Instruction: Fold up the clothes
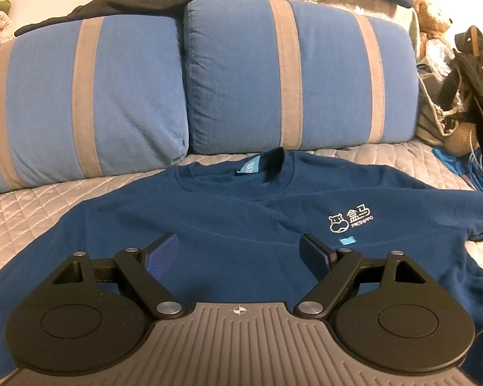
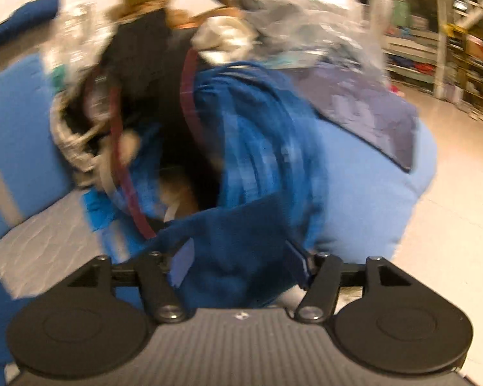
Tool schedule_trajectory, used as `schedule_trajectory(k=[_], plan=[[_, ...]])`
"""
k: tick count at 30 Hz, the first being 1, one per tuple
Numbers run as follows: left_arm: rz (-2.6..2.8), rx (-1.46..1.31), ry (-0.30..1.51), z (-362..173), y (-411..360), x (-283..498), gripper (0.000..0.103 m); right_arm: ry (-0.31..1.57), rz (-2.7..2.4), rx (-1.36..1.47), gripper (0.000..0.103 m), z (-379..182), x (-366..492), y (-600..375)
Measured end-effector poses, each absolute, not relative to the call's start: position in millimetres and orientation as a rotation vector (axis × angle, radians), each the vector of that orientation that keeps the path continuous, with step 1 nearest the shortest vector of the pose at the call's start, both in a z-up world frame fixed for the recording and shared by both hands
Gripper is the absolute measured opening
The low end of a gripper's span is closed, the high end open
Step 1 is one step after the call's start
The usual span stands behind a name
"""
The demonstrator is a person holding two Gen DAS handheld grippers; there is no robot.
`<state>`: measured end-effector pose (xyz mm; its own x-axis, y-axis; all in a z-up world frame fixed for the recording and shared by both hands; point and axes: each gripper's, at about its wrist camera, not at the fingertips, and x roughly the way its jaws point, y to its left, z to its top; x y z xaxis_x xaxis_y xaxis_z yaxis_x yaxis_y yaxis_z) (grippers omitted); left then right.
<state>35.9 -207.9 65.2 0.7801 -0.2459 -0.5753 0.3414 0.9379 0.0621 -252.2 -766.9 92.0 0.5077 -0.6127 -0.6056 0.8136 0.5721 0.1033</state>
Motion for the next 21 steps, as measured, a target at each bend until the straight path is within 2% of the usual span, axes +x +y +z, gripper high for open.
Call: schedule_trajectory(k=[6, 21], plan=[[-0.318, 0.170, 0.601, 65.3, -209.2, 36.2, 0.083, 0.592, -0.659, 0.311, 0.075, 90.4, -199.7, -723.9], [-0.324, 0.138, 0.601, 66.6, -205.2, 41.0, 0.083, 0.854, -0.112, 0.116, 0.073, 68.0, -6.4, -637.9]])
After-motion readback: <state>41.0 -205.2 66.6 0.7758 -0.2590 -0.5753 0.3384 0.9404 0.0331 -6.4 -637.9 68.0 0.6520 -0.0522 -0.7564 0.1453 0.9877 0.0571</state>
